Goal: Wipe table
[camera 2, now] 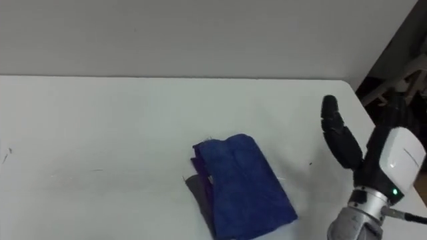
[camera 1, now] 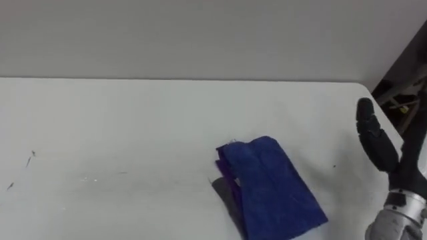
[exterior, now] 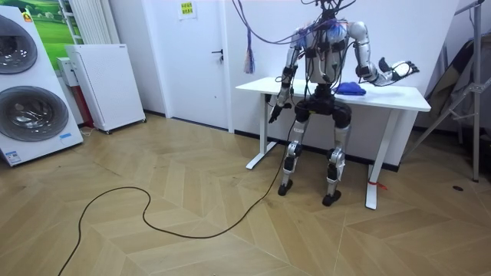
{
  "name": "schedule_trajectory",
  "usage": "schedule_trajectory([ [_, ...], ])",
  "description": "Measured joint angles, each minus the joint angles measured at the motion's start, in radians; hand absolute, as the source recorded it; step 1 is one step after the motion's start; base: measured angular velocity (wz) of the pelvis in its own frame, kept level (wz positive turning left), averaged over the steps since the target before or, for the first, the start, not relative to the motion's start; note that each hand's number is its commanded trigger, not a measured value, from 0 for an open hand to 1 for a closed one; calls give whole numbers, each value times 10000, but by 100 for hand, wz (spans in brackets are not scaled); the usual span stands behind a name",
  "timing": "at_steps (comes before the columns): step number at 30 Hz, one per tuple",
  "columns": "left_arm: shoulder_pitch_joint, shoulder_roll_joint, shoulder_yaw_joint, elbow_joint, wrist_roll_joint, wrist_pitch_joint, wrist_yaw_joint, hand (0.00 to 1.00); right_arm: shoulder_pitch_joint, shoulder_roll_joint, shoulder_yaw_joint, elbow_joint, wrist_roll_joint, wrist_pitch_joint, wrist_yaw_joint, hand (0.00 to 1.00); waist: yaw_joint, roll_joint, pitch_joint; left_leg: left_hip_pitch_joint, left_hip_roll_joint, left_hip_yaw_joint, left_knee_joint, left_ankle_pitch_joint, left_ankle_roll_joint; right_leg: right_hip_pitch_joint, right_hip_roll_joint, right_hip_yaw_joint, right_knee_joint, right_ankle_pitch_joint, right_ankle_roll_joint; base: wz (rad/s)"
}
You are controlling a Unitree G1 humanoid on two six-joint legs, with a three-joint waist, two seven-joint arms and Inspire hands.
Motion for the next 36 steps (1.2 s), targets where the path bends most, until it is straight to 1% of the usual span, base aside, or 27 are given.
schedule_trajectory([
  [3, 63, 1, 114, -14, -10, -55, 10, 0, 155, -165, -205, 378, 546, -8, -146, 0, -20, 22, 14, 49, -3, 59, -8, -5, 5, 12, 3, 59, 12, -7, 12, -6],
  [4, 90, 1, 171, -18, -1, -55, 10, 0, 155, -205, -402, 693, 911, -10, -240, 0, -85, -59, 50, 60, -7, 82, -9, -16, 1, 7, 3, 81, 15, -15, 24, -5],
  [6, 140, -5, 306, -19, 5, -60, 11, 0, 155, -232, -789, 1173, 1601, -20, -541, 0, -128, -59, 54, 57, -13, 94, -8, -41, -19, -13, 1, 104, 9, -24, 36, -2],
  [7, 151, -5, 387, -18, 4, -60, 9, 0, 148, -239, -924, 1357, 1690, -40, -621, 0, -175, -75, 52, 52, -13, 93, -7, -42, -16, -10, 0, 101, 1, -25, 38, 0],
  [8, 167, -4, 598, -16, 5, -57, 10, 0, 126, -268, -1180, 1816, 1877, -66, -762, 0, -214, -117, 48, 32, -14, 87, -7, -40, -10, -21, -2, 98, -6, -25, 38, 0],
  [9, 175, -4, 827, -15, 3, -51, 10, 0, 129, -299, -1423, 2233, 2129, -52, -871, 0, -232, -159, 62, 13, -17, 86, -6, -37, -4, -40, -3, 101, -5, -25, 38, 0],
  [11, 236, -2, 1041, -13, 2, -40, 10, 0, 147, -323, -1625, 2671, 2573, -16, -1038, 0, -292, -211, 55, -1, -21, 91, -4, -37, -4, -66, -3, 120, 1, -25, 38, 0],
  [13, 302, 10, 1094, -14, 1, -34, 10, 0, 153, -337, -1711, 3086, 3125, -18, -1171, 0, -413, -223, 42, -51, -22, 89, 14, -43, -1, -93, -3, 124, -1, -25, 38, 0],
  [14, 324, 7, 1155, -14, 2, -25, 9, 0, 154, -345, -1848, 3370, 3550, -7, -1171, 0, -463, -263, 20, -77, -29, 89, 20, -44, 4, -113, -3, 142, -3, -24, 38, 0],
  [15, 353, 7, 1229, -14, -6, 3, 9, 0, 151, -360, -1995, 3578, 4062, -3, -1173, 0, -524, -276, 27, -82, -34, 90, 18, -44, 11, -117, -3, 164, -7, -24, 39, 0],
  [18, 364, 8, 1271, -14, -13, 43, 9, 0, 156, -405, -2405, 4112, 5151, 1, -1281, 0, -542, -271, 31, -83, -42, 120, 17, -45, 22, -137, -3, 214, 0, -15, 44, 0],
  [23, 443, 7, 1271, -13, -2, 51, 9, 0, 148, -409, -2869, 4931, 6366, 3, -1465, 0, -606, -251, 35, -59, -47, 148, 23, -53, 31, -135, -3, 250, 17, -16, 45, 0],
  [24, 456, -1, 1293, -13, 1, 60, 1, 0, 123, -415, -3138, 5080, 6641, 4, -1485, 0, -626, -231, 33, -69, -58, 146, 28, -66, 26, -149, -10, 271, 14, -21, 51, 0],
  [25, 456, -7, 1351, -14, 2, 61, -10, 0, 112, -428, -3326, 5190, 6744, 4, -1505, 0, -630, -227, 33, -73, -65, 145, 29, -68, 31, -152, -10, 301, 9, -26, 57, 0],
  [27, 465, -3, 1721, -17, -4, 80, -18, 0, 99, -476, -3845, 5540, 7272, -9, -1573, 0, -667, -219, 41, -98, -86, 143, 35, -81, 55, -165, -9, 384, -5, -31, 65, 0],
  [28, 464, -2, 1811, -19, -5, 85, -19, 0, 103, -496, -3867, 5658, 7454, -8, -1580, 0, -686, -223, 43, -103, -93, 143, 35, -89, 67, -165, -9, 409, -8, -32, 67, 0],
  [31, 538, -4, 1891, -13, -70, 168, -18, 0, 79, -501, -3861, 6134, 8518, 0, -1514, 0, -784, -244, 33, -105, -134, 146, 35, -95, 89, -176, -8, 534, 7, -37, 84, 0],
  [32, 541, -4, 1890, -13, -101, 195, -30, 0, 93, -501, -3863, 6395, 9019, 21, -1338, 0, -801, -257, 31, -105, -144, 143, 35, -96, 89, -180, -7, 555, 10, -38, 86, 0],
  [33, 552, -4, 1889, -10, -103, 252, -61, 0, 170, -494, -3857, 6574, 9427, 141, -1060, 0, -827, -255, 30, -110, -146, 143, 39, -97, 89, -185, -7, 566, 5, -38, 87, 0],
  [34, 551, -4, 1890, -7, -106, 276, -81, 0, 153, -493, -3837, 6697, 9609, 183, -894, 0, -840, -253, 29, -119, -146, 140, 40, -98, 88, -188, -7, 566, 7, -38, 86, 0],
  [36, 544, -7, 1888, 6, -180, 307, -138, 0, 338, -369, -3555, 7223, 9979, 311, -85, 0, -834, -259, 18, -126, -145, 141, 45, -107, 86, -218, -19, 579, -19, -58, 90, 0],
])
